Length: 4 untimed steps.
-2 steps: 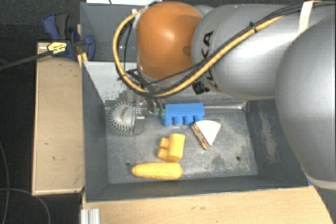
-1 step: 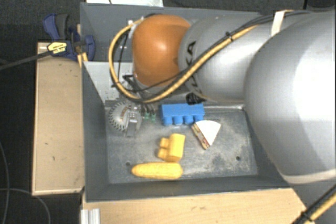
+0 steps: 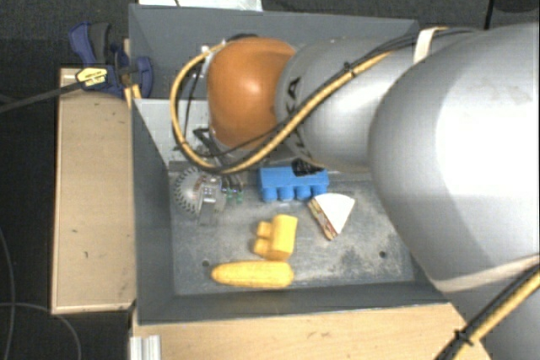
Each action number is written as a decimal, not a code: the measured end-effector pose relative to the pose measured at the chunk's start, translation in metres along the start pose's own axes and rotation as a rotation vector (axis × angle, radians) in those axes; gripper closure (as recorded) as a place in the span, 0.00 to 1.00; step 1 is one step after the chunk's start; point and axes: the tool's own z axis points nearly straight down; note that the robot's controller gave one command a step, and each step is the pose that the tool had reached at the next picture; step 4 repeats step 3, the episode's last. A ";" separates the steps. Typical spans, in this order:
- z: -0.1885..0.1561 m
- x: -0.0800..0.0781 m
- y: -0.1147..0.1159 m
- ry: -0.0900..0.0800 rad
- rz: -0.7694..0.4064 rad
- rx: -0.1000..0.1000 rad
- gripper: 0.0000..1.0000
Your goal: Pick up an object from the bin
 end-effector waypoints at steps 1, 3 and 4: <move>0.002 -0.008 -0.005 0.001 0.212 -0.001 0.00; 0.039 -0.016 -0.025 -0.010 0.302 -0.022 1.00; 0.039 -0.016 -0.025 -0.010 0.302 -0.022 1.00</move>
Offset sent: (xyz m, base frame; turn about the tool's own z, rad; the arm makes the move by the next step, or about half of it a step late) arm 0.0066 0.0143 -0.0506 0.3393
